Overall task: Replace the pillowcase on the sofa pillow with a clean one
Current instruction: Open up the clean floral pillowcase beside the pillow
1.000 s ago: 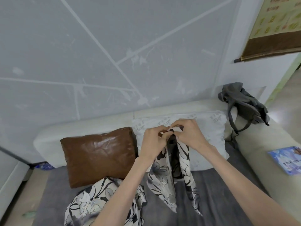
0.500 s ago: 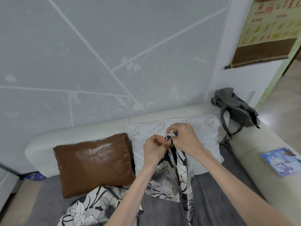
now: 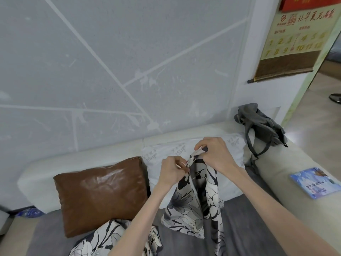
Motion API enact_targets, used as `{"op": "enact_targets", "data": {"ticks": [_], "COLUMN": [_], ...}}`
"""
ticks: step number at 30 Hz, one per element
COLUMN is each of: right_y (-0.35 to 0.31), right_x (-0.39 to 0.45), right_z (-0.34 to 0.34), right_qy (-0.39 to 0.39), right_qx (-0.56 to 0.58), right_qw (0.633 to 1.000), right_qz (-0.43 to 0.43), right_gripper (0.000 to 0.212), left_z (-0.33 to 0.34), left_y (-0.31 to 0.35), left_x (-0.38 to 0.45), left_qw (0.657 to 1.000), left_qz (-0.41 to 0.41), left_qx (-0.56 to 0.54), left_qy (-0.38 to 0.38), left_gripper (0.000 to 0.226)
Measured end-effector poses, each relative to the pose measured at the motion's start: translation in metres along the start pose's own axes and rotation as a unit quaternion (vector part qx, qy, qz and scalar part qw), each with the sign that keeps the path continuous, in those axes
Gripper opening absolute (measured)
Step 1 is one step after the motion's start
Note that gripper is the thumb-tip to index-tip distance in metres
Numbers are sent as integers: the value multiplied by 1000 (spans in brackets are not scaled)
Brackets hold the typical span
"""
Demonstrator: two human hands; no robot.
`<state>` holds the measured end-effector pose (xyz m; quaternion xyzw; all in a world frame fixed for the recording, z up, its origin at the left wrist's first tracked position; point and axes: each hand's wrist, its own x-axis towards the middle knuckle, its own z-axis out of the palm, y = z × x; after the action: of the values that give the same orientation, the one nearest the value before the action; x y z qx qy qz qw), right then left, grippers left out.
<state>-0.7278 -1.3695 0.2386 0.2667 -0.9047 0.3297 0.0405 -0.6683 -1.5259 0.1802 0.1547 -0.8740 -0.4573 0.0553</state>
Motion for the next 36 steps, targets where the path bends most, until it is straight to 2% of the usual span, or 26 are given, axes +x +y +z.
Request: {"op": "enact_targets", "data": {"ticks": [7, 11, 13, 16, 17, 19, 21, 23, 25, 30, 33, 36], "right_y": [-3, -9, -9, 2, 7, 13, 10, 3, -1, -3, -11, -28], "right_x": [4, -4, -5, 2, 4, 2, -6, -15, -20, -21, -17, -6], "right_z": [-17, -17, -16, -10, -6, 7, 28, 56, 78, 82, 76, 69], "right_qy": [37, 90, 122, 151, 146, 91, 1, -95, -144, -82, -74, -72], "right_qx": [-15, 12, 11, -26, -74, -229, -341, -359, -337, -235, -265, -267], "right_qw": [999, 995, 992, 988, 986, 966, 940, 927, 924, 967, 959, 958], "right_qz": [-13, -35, -40, 11, 38, 75, 30, -57, -109, -48, -68, -78], "right_gripper": [43, 41, 36, 26, 25, 40, 63, 74, 64, 24, 26, 38], "left_z": [-5, -6, -12, -22, -23, -22, -20, -22, -28, -51, -64, -73], "left_y": [-24, -56, -68, -74, -74, -72, -64, -53, -40, -21, -24, -37], "left_x": [8, 7, 9, 13, 14, 14, 13, 15, 19, 19, 19, 12], "left_qw": [996, 993, 995, 995, 994, 994, 994, 995, 995, 988, 985, 983], "left_qz": [27, 2, -23, -80, -83, -74, -52, -24, 13, 77, 77, 61], "left_qx": [86, 114, 88, 4, -6, -8, -7, -9, -1, 41, 87, 117], "left_qy": [-20, -38, -43, -63, -66, -78, -92, -92, -94, -131, -128, -125], "left_gripper": [6, 13, 11, 14, 18, 21, 18, 15, 17, 23, 18, 15]}}
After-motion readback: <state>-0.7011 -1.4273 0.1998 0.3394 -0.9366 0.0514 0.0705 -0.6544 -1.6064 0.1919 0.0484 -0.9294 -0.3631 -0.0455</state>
